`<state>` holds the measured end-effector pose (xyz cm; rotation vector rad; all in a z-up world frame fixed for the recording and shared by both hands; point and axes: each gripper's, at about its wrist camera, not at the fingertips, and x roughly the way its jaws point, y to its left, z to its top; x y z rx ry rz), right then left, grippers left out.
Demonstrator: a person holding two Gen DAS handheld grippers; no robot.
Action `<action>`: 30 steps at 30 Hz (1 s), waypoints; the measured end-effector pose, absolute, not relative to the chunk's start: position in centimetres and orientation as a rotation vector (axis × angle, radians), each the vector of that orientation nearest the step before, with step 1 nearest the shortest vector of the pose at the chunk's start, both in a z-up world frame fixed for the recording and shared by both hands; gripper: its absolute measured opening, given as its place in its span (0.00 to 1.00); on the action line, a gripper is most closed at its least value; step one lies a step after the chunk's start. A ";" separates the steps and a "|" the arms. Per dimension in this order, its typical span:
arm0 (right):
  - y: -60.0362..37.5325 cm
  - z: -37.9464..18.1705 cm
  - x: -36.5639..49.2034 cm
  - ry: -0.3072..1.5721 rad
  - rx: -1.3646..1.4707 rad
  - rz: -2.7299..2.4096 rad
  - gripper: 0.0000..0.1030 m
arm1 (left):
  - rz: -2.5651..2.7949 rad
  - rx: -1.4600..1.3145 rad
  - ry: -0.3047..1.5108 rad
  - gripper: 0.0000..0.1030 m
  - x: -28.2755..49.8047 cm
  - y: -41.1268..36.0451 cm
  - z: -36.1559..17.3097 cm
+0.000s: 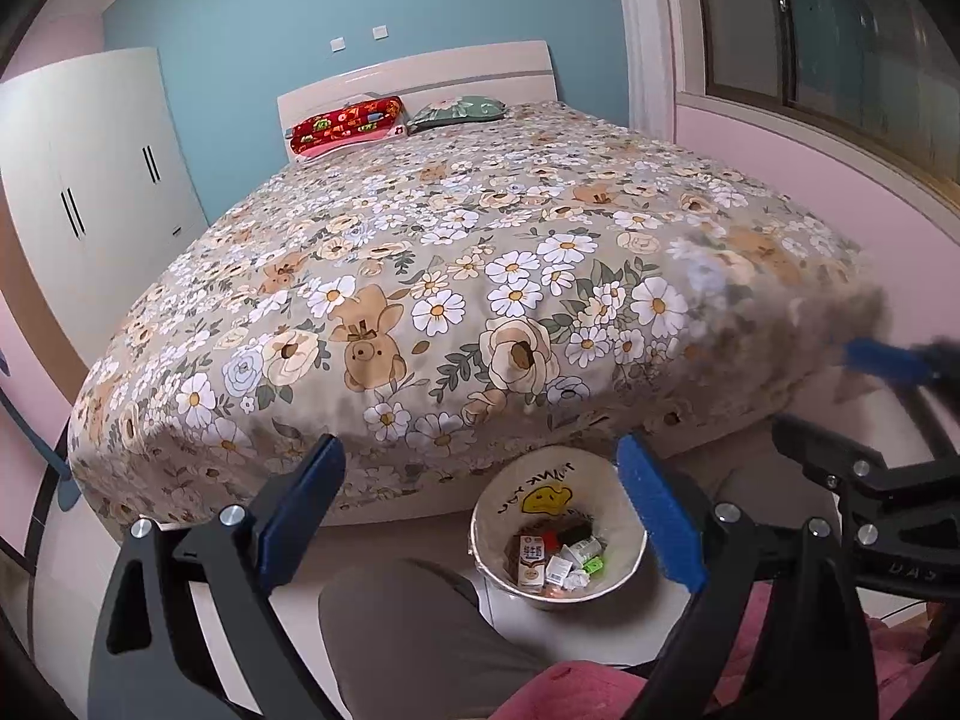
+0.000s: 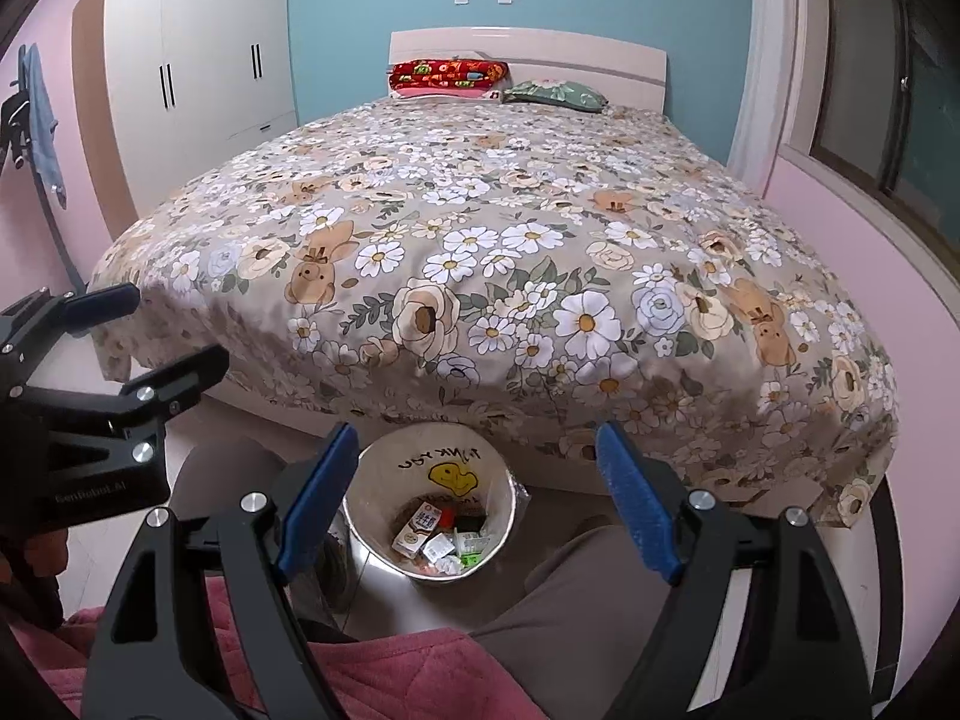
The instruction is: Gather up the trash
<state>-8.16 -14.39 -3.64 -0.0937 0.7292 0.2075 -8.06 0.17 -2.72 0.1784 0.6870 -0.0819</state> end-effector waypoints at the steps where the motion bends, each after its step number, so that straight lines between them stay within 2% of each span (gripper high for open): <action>1: -14.4 -3.6 -8.3 0.723 -0.097 0.203 0.78 | -0.081 0.175 0.688 0.91 -8.1 0.2 -2.7; 30: -14.9 -3.0 -8.8 0.706 -0.070 0.170 0.78 | -0.076 0.152 0.699 0.91 -8.1 0.6 -2.6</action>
